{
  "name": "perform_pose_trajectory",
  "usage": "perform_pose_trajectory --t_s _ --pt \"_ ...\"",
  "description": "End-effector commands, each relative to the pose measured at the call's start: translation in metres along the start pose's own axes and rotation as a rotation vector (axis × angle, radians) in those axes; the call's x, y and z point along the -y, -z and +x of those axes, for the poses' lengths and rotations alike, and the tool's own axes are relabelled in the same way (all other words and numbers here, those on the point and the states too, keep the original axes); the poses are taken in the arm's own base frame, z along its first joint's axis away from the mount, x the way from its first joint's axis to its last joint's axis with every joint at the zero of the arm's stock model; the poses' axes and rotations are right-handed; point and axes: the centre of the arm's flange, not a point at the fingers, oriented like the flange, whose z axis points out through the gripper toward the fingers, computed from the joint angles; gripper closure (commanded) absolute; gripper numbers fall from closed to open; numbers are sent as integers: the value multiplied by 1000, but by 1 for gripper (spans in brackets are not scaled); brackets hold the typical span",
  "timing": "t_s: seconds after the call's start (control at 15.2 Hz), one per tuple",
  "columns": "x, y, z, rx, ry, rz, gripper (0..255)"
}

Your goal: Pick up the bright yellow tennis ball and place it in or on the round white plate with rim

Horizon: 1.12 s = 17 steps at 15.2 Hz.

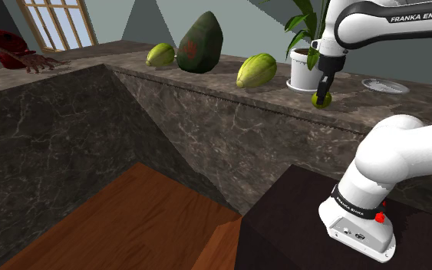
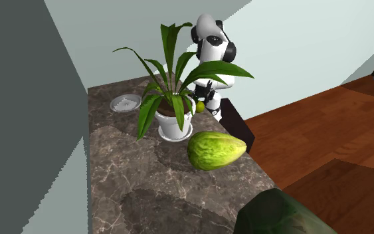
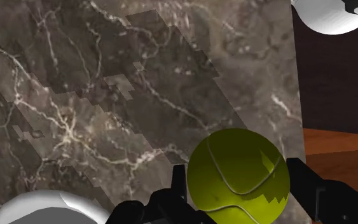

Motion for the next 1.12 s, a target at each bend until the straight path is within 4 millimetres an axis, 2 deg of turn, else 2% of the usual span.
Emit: perform_pose_trajectory --t_s 0.0,0.53,1.06 --pt "0 0 0 0 0 0 255" --pt "0 0 0 0 0 0 255" --pt "-5 42 -3 0 0 0 255"
